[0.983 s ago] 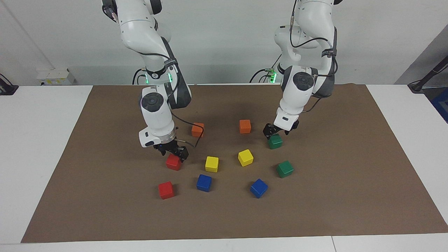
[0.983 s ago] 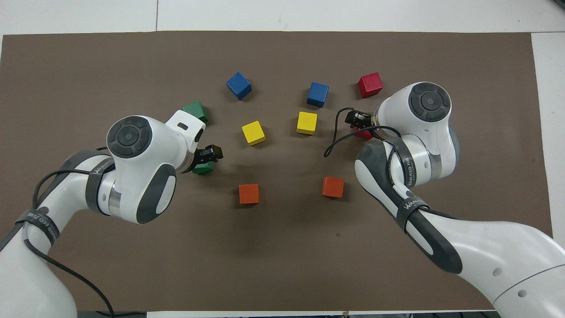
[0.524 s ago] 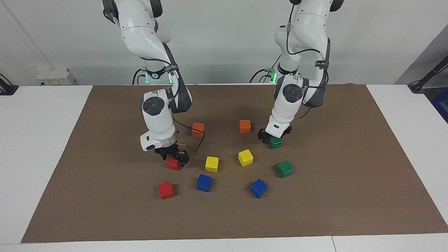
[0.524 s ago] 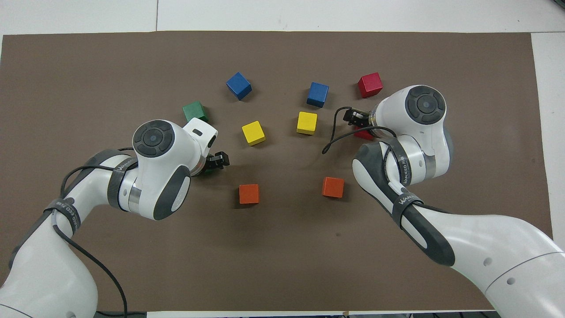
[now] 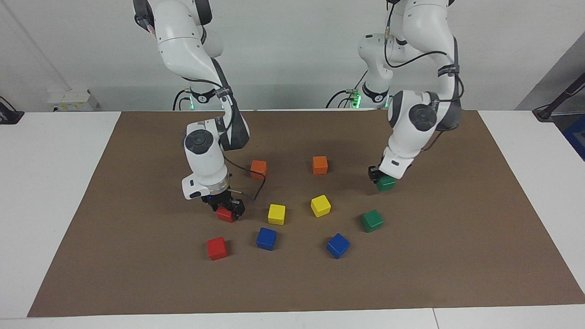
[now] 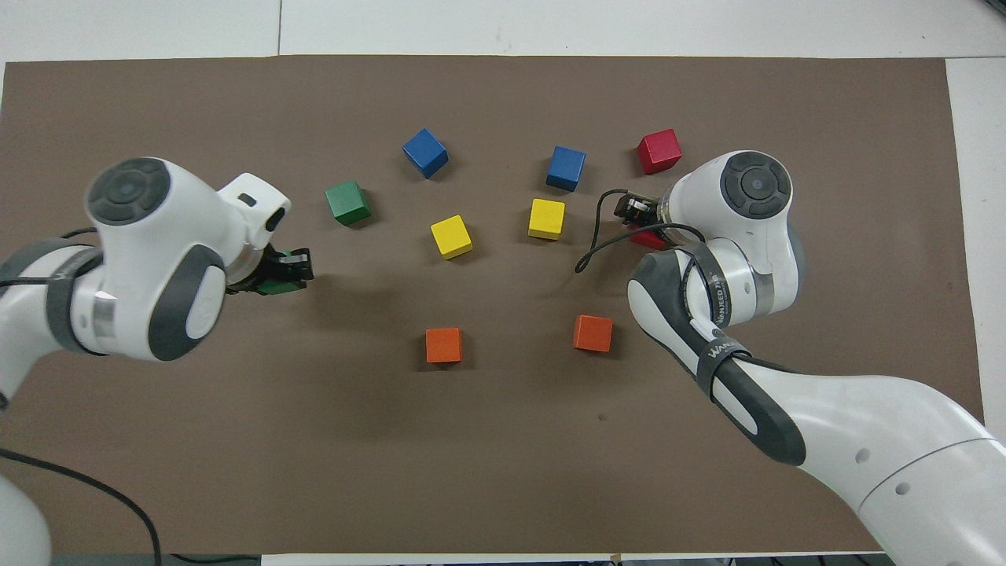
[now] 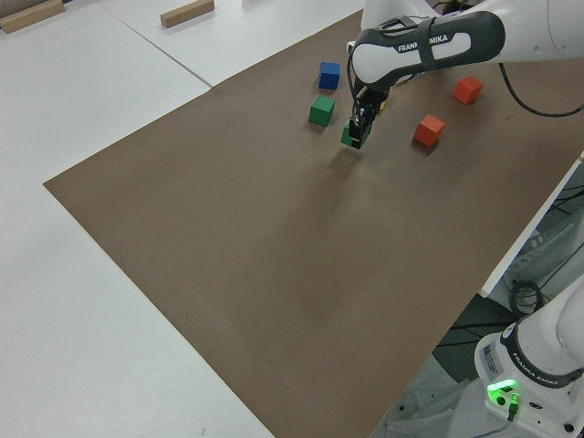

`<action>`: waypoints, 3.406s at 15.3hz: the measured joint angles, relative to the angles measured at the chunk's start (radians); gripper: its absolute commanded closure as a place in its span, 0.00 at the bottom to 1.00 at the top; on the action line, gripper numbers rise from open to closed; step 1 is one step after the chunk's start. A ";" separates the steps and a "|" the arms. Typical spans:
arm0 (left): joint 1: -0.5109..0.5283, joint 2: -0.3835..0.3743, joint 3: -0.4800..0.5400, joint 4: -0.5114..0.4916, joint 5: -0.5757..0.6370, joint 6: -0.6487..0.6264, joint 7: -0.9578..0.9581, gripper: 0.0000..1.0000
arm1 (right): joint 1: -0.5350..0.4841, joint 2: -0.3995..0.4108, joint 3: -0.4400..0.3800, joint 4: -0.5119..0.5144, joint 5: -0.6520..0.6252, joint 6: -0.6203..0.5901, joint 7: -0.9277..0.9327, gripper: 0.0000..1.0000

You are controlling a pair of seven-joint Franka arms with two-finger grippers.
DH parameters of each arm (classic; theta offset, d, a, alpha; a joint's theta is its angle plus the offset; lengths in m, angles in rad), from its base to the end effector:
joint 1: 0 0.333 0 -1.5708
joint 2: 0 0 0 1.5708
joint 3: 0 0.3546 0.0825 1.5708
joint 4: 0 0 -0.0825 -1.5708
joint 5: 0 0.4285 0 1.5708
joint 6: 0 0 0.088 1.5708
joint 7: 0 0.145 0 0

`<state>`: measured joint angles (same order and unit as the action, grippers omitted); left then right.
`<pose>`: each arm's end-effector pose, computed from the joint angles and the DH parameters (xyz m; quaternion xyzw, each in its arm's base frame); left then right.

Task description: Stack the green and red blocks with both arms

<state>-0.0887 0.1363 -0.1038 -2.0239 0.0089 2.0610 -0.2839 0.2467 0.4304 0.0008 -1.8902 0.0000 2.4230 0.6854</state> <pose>0.5943 -0.1142 0.3509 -0.9978 -0.0435 0.0486 0.0085 0.6739 0.1703 0.2539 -0.9748 0.2170 -0.0456 0.0232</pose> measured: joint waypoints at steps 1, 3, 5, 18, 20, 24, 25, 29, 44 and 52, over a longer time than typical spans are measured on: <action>0.060 -0.021 0.002 -0.001 0.000 -0.012 0.099 1.00 | 0.000 0.002 0.001 0.000 0.000 0.000 0.000 0.26; 0.169 -0.032 0.006 -0.002 0.000 -0.006 0.264 1.00 | 0.000 0.002 0.000 0.000 0.000 0.000 0.000 0.60; 0.248 -0.026 0.007 -0.012 0.000 0.022 0.376 1.00 | -0.001 0.002 -0.001 0.002 0.000 0.000 0.000 1.00; 0.278 0.050 -0.010 -0.104 0.000 0.205 0.374 0.00 | -0.210 -0.118 -0.015 -0.005 -0.003 -0.150 -0.615 1.00; 0.277 0.050 -0.011 -0.077 -0.001 0.197 0.372 0.00 | -0.246 -0.108 -0.015 -0.034 -0.003 -0.114 -0.665 1.00; 0.200 0.093 -0.020 0.206 -0.031 -0.011 0.159 0.00 | -0.276 -0.046 -0.015 -0.052 -0.003 -0.039 -0.709 1.00; 0.148 0.117 -0.022 0.272 -0.031 -0.038 0.065 0.00 | -0.277 -0.038 -0.015 -0.052 -0.003 -0.028 -0.709 1.00; -0.049 0.276 -0.023 0.449 -0.001 -0.049 -0.251 0.00 | -0.278 -0.034 -0.014 -0.052 -0.003 0.000 -0.710 0.00; -0.129 0.434 -0.018 0.402 0.134 0.179 -0.445 1.00 | -0.103 -0.050 -0.003 0.297 -0.065 -0.447 -0.631 0.00; -0.028 0.336 -0.004 0.407 0.135 -0.016 -0.249 1.00 | -0.047 0.212 0.005 0.573 -0.099 -0.440 -0.629 0.00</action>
<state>-0.1170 0.4724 -0.1076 -1.6173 0.1441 2.0449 -0.5331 0.1997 0.6422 0.0061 -1.3176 -0.0985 1.9826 0.0565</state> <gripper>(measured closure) 0.449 0.000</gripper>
